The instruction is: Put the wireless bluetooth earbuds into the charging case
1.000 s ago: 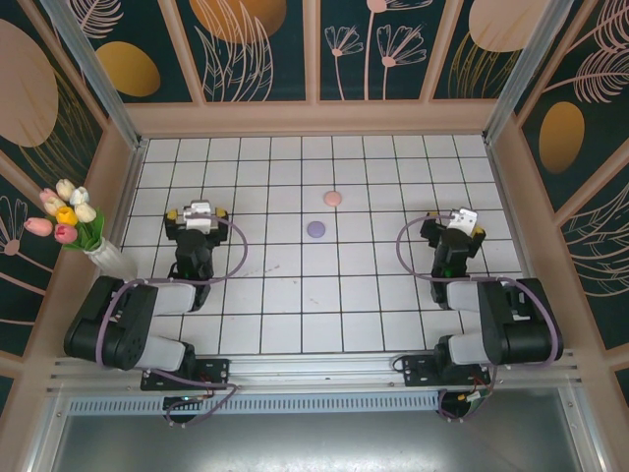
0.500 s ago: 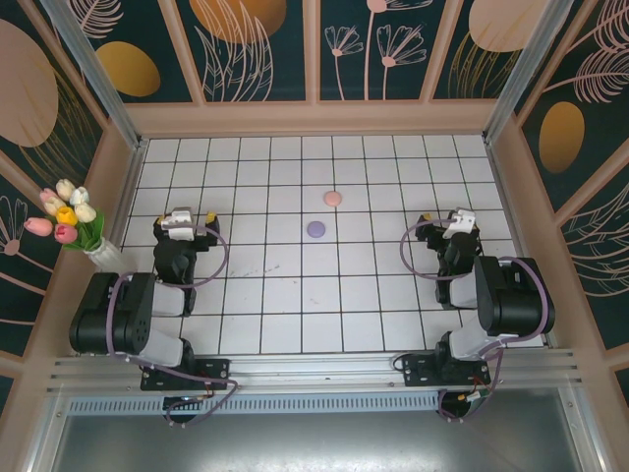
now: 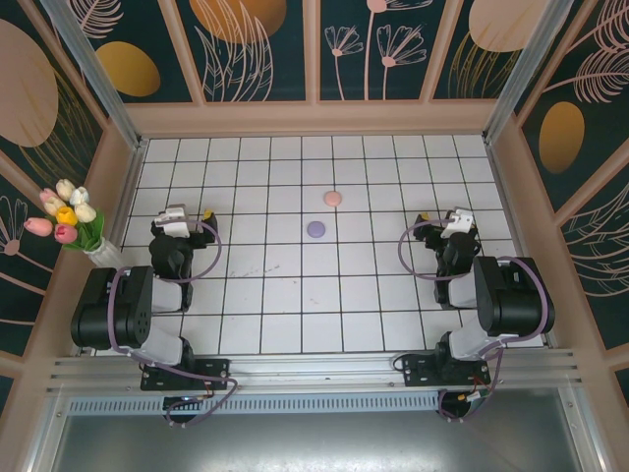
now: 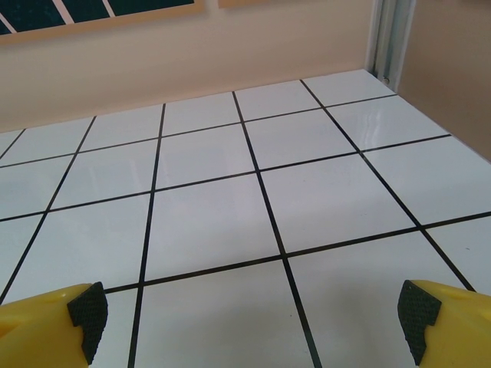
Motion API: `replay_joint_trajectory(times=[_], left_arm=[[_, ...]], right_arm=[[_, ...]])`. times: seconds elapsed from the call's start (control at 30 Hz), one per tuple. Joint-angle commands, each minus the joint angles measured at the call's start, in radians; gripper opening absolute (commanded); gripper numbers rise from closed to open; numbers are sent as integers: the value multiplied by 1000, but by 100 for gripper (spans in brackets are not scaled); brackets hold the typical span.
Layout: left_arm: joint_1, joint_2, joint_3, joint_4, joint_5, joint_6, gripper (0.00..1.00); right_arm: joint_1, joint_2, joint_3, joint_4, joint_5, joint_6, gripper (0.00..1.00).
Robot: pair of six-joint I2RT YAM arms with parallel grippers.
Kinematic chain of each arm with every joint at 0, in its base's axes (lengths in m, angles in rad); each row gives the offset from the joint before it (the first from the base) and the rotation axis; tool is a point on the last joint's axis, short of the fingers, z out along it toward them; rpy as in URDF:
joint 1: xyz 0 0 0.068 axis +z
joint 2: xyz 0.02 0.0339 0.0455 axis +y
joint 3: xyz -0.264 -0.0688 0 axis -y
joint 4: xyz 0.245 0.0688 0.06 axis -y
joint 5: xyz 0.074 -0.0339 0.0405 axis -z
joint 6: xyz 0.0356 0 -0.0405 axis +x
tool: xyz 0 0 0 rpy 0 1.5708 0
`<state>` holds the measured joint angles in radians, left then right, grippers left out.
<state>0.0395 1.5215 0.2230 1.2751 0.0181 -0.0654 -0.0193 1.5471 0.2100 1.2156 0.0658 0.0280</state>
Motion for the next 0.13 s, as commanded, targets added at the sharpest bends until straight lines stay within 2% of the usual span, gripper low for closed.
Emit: replay_joint_trajectory(times=[0.0,0.1], left_arm=[[2,8,18,4,-9,-19,99],[-1,1,6,15,-17,-17,99]], right_arm=[[-13,-5,23,31,-41,3,99],[-11,-5,19,38,-42,1,99]])
